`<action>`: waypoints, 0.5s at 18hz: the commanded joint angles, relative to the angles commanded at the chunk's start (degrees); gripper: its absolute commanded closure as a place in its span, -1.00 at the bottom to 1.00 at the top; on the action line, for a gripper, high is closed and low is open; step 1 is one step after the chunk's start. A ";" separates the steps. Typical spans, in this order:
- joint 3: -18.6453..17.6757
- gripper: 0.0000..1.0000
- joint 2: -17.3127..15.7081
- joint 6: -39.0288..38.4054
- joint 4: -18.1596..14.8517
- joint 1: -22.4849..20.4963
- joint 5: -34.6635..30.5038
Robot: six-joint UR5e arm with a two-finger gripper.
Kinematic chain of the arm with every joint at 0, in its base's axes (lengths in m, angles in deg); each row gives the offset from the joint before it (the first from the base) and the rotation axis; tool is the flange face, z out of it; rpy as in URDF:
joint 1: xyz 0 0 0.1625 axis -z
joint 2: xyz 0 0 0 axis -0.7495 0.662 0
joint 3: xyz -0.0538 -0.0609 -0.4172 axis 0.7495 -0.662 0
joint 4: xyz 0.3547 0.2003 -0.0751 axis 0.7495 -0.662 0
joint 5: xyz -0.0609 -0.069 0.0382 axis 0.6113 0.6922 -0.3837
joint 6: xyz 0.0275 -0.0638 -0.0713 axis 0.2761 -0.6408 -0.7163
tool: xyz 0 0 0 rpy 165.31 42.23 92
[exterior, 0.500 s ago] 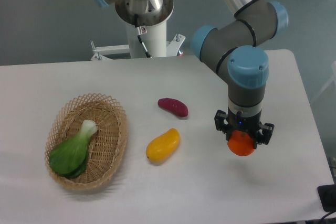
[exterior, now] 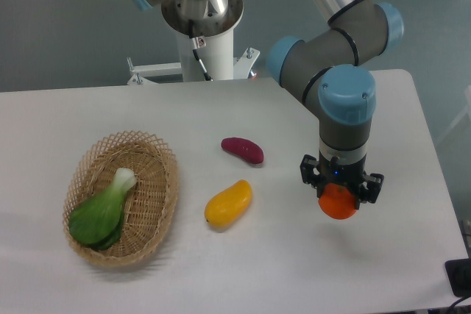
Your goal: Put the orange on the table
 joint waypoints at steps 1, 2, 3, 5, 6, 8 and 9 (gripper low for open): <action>-0.08 -0.44 0.17 0.00 0.00 0.00 -0.09; -0.26 -0.44 0.26 -0.09 0.00 0.09 0.00; -0.35 -0.44 0.26 -0.35 0.00 0.09 0.09; -0.61 -0.44 0.35 -0.79 0.09 0.17 0.35; -0.70 -0.44 0.53 -1.23 0.09 0.18 0.35; -1.05 -0.44 0.88 -1.84 0.18 0.35 0.35; -1.14 -0.44 0.88 -1.85 0.18 0.53 0.35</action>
